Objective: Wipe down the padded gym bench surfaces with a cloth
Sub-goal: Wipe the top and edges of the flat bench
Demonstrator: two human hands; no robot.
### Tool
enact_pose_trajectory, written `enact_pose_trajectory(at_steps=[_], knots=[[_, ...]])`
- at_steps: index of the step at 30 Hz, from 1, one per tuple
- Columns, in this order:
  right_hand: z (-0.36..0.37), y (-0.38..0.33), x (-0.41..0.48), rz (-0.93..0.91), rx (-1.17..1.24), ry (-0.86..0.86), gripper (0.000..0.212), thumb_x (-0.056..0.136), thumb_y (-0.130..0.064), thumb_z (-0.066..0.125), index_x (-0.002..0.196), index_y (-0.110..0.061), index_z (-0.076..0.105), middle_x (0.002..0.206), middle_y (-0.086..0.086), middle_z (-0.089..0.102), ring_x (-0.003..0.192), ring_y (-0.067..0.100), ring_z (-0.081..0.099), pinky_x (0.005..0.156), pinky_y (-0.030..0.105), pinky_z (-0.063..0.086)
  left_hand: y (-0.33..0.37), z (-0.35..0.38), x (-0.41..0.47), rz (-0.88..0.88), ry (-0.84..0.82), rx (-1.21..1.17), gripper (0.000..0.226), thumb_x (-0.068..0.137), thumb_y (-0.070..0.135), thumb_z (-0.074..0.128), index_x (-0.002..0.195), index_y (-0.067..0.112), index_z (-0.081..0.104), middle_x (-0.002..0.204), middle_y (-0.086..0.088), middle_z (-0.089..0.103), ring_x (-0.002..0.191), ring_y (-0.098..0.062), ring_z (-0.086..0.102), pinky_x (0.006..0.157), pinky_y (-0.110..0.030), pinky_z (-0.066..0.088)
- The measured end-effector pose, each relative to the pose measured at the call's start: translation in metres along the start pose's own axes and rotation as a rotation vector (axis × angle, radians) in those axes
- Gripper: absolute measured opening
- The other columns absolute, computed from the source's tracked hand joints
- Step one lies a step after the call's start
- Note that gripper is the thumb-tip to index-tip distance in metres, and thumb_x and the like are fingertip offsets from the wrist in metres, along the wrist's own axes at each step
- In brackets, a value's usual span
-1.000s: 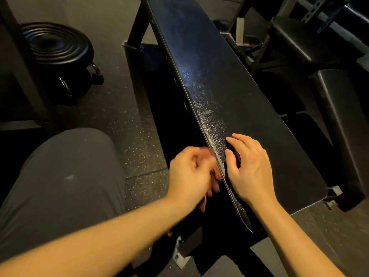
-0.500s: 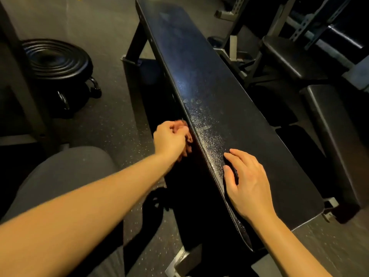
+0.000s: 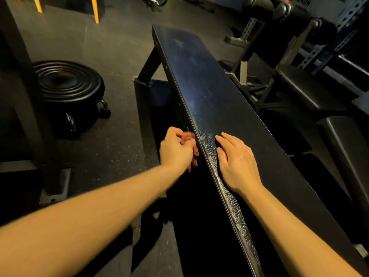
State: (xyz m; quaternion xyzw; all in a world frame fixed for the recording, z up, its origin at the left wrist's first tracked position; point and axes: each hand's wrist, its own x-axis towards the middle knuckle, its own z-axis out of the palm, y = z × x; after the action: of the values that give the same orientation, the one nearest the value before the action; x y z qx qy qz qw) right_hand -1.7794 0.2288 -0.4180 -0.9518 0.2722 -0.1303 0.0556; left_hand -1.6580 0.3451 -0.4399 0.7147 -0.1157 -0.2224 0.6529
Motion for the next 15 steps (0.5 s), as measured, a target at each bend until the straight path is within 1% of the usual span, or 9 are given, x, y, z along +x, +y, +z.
enact_pose_trajectory(at_steps=[2,4,6,8,9,10,12,14,15], knots=[[0.002,0.0,-0.001,0.001,0.002,0.033,0.039,0.105,-0.023,0.049,0.142,-0.017,0.059,0.151,0.0,0.051,0.143,0.017,0.042,0.118,0.038,0.031,0.004,-0.004,0.031,-0.009,0.032,0.025,0.015,0.094,0.01,0.065,0.092,0.021,0.056,0.081,-0.01,0.074,0.048,-0.023,0.069,0.036,-0.027,0.044],[0.003,0.0,0.0,0.002,0.003,0.043,0.037,0.105,-0.022,0.05,0.14,-0.017,0.061,0.15,0.0,0.053,0.141,0.017,0.043,0.117,0.037,0.031,0.0,-0.007,0.026,-0.008,0.011,-0.006,0.012,0.094,0.007,0.064,0.094,0.017,0.057,0.075,-0.011,0.072,0.042,-0.021,0.065,0.033,-0.025,0.041],[0.004,-0.001,0.0,0.006,0.002,0.058,0.038,0.104,-0.023,0.049,0.138,-0.017,0.062,0.148,0.0,0.054,0.14,0.018,0.045,0.116,0.039,0.033,-0.011,-0.007,-0.015,-0.042,-0.139,-0.131,0.012,0.092,0.001,0.061,0.097,0.01,0.054,0.068,-0.016,0.071,0.04,-0.033,0.063,0.035,-0.027,0.038],[0.005,-0.002,-0.001,0.017,0.004,0.064,0.037,0.103,-0.022,0.05,0.138,-0.018,0.062,0.148,0.0,0.055,0.139,0.017,0.045,0.116,0.038,0.033,-0.024,-0.009,-0.062,-0.101,-0.294,-0.186,0.013,0.093,0.005,0.064,0.099,0.014,0.057,0.07,-0.016,0.071,0.045,-0.04,0.065,0.041,-0.032,0.043],[0.005,-0.003,-0.002,0.016,0.007,0.064,0.037,0.103,-0.022,0.05,0.138,-0.018,0.062,0.148,-0.001,0.055,0.14,0.016,0.045,0.116,0.037,0.032,-0.029,-0.009,-0.071,-0.107,-0.293,-0.152,0.013,0.091,0.012,0.068,0.097,0.021,0.061,0.072,-0.013,0.073,0.051,-0.039,0.067,0.046,-0.036,0.046],[0.005,-0.003,-0.002,0.018,0.012,0.066,0.037,0.104,-0.023,0.05,0.138,-0.019,0.062,0.148,-0.002,0.055,0.14,0.016,0.044,0.116,0.036,0.032,-0.032,-0.007,-0.063,-0.097,-0.243,-0.104,0.014,0.088,0.019,0.07,0.093,0.03,0.063,0.074,-0.009,0.073,0.055,-0.035,0.069,0.051,-0.039,0.048],[0.004,-0.002,-0.001,0.019,0.017,0.073,0.039,0.103,-0.027,0.046,0.138,-0.019,0.062,0.148,-0.003,0.055,0.139,0.015,0.045,0.116,0.035,0.031,-0.031,-0.001,-0.021,-0.051,-0.132,-0.061,0.013,0.081,0.026,0.069,0.091,0.033,0.063,0.073,-0.004,0.074,0.06,-0.032,0.07,0.056,-0.04,0.047],[0.005,-0.001,0.0,0.015,0.021,0.075,0.042,0.101,-0.03,0.044,0.138,-0.02,0.062,0.147,-0.003,0.055,0.139,0.014,0.045,0.116,0.033,0.03,-0.023,0.003,0.034,-0.048,-0.042,-0.028,0.013,0.085,0.021,0.067,0.092,0.031,0.062,0.079,-0.001,0.074,0.063,-0.028,0.072,0.055,-0.038,0.05],[0.005,-0.002,0.0,0.018,0.024,0.077,0.042,0.101,-0.03,0.044,0.138,-0.02,0.062,0.147,-0.004,0.055,0.139,0.013,0.044,0.116,0.032,0.029,-0.019,0.003,0.053,-0.064,-0.003,0.005,0.014,0.089,0.016,0.067,0.093,0.028,0.062,0.082,0.001,0.073,0.066,-0.024,0.072,0.054,-0.033,0.051]])
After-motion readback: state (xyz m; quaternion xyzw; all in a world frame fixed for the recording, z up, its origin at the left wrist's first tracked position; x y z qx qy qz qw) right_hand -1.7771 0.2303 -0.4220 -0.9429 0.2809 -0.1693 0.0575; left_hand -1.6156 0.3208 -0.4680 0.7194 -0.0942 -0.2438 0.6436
